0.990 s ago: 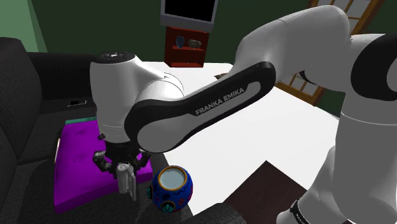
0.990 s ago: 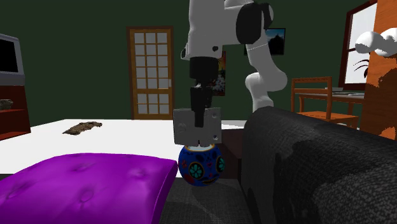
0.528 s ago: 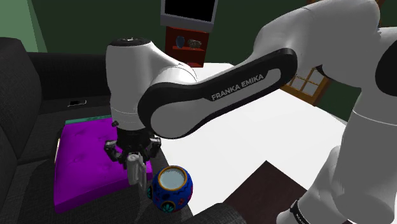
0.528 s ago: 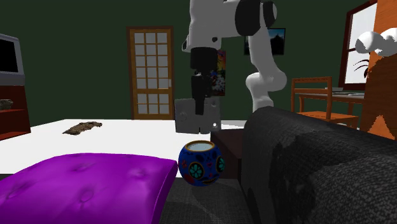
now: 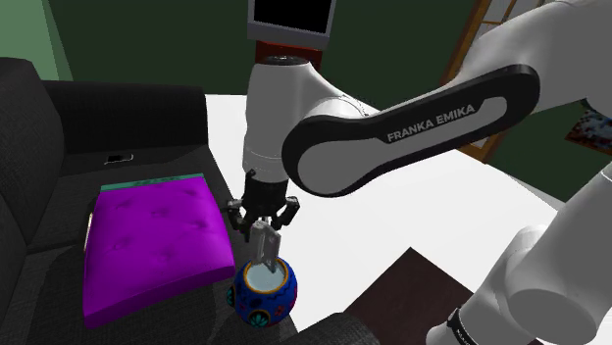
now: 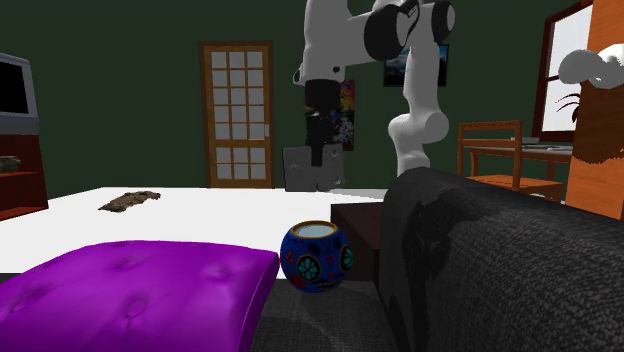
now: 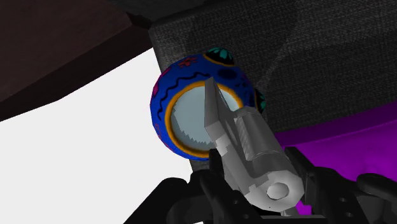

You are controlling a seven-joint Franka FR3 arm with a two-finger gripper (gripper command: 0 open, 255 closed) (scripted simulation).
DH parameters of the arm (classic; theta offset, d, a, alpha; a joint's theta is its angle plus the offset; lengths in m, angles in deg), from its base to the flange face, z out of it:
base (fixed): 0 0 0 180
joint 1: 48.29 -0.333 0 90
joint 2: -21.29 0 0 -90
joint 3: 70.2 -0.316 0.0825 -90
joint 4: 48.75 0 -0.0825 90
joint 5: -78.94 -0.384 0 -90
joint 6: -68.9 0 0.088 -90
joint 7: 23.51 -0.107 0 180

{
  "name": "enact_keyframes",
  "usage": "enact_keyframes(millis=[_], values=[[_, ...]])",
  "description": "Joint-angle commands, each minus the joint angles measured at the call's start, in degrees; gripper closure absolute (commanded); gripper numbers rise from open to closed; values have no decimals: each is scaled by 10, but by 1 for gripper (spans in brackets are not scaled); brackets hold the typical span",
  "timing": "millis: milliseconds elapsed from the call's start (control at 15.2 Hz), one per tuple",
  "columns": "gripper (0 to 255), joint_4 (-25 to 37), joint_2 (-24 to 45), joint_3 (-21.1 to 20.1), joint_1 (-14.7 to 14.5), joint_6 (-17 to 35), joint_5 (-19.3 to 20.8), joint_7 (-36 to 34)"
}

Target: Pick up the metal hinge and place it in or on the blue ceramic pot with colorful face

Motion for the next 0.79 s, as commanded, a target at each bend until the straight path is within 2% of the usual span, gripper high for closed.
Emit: enact_keyframes(millis=[0, 726], values=[[255, -37, -46, 14, 7, -2, -29, 38], [255, -80, 5, 7, 8, 85, 3, 13]])
